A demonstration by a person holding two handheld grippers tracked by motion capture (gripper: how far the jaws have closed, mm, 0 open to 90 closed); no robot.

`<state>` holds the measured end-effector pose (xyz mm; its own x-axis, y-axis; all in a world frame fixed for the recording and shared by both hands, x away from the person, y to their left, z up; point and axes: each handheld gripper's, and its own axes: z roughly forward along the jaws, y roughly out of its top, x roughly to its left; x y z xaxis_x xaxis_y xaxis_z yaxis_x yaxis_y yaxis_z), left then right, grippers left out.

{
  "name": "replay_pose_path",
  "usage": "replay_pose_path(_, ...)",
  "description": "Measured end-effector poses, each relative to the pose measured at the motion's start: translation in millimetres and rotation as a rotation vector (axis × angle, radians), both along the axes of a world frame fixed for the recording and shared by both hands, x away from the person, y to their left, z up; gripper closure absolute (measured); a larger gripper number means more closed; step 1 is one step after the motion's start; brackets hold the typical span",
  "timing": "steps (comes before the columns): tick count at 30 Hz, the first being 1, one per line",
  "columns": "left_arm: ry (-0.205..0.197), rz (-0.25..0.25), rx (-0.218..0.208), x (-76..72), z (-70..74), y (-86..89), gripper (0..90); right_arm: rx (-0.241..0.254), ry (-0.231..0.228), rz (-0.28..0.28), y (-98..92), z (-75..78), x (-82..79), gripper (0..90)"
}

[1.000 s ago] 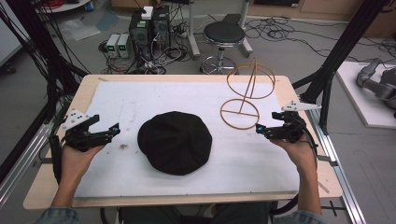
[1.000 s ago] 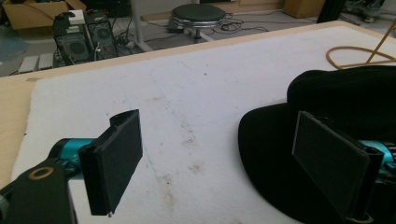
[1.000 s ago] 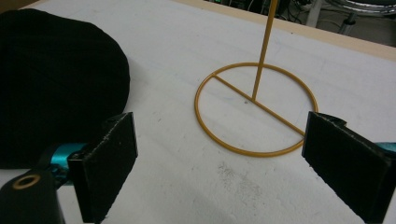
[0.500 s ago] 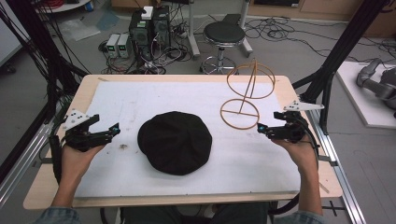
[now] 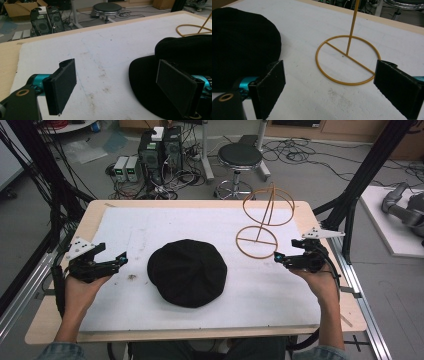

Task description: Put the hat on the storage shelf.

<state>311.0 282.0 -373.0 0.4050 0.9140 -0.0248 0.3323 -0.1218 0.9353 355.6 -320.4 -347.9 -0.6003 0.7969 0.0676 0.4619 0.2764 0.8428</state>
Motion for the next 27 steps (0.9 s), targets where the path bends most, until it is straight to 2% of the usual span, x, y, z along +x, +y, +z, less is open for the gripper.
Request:
replay_pose_path(8, -0.002, -0.004, -0.002, -0.7, 1.2, -0.5, 16.9, 0.013, -0.019, 0.018, 7.2, 3.2, -0.5, 10.1)
replay_pose_path(14, -0.004, -0.005, -0.004, -0.7, 1.3, -1.8, 16.9, 0.009, -0.034, 0.048, 21.7, 2.8, 0.4, 10.1)
replay_pose_path(27, 0.003, -0.009, -0.001, -1.5, 0.7, -1.5, 17.0, -0.007, -0.019, 0.14, 55.9, -4.0, 4.9, 10.1)
